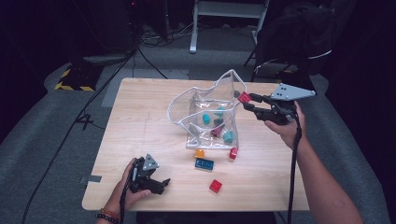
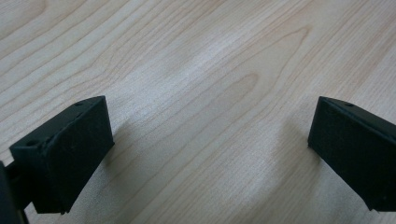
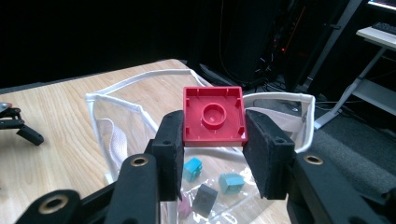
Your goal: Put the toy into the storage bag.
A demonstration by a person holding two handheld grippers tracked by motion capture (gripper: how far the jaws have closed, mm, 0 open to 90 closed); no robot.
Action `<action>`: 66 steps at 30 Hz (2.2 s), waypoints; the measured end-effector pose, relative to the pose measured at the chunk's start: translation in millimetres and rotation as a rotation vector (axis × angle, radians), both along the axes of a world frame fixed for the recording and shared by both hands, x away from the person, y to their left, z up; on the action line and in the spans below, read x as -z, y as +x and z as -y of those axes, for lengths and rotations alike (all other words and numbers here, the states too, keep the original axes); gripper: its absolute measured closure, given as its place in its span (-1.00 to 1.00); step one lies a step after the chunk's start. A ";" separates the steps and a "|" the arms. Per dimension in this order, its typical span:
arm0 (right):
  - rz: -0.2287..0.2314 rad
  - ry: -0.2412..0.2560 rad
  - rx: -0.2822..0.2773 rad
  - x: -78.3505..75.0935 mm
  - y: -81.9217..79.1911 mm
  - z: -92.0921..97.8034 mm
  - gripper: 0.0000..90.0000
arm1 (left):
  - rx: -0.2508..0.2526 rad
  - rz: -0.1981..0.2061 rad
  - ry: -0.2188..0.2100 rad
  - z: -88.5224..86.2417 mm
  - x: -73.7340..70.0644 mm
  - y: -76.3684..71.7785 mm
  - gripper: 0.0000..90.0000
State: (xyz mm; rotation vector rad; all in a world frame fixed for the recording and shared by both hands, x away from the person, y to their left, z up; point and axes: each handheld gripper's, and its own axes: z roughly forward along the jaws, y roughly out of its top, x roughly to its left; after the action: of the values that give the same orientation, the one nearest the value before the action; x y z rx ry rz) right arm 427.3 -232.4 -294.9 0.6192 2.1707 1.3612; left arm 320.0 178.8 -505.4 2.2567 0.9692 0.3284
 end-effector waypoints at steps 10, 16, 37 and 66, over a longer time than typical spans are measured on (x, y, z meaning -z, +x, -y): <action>-0.025 -0.021 0.001 4.9 18.5 -27.6 0.32 | 0.001 -0.001 0.000 -0.1 -0.1 0.0 -1.00; -0.039 -0.048 0.010 9.0 28.7 -43.6 0.32 | 0.001 -0.001 0.000 -0.1 -0.1 0.0 -1.00; -0.078 -0.071 0.041 18.7 39.5 -55.9 0.23 | 0.000 0.000 0.000 0.0 0.0 0.0 -1.00; -0.039 -0.041 0.046 43.8 -23.5 13.2 -0.03 | 0.000 0.000 0.000 0.0 0.0 0.0 -1.00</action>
State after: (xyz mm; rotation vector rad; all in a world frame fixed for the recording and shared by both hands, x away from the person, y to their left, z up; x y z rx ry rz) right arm 403.8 -245.6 -338.7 0.6818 2.1958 1.2873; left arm 320.0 178.7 -505.4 2.2560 0.9694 0.3286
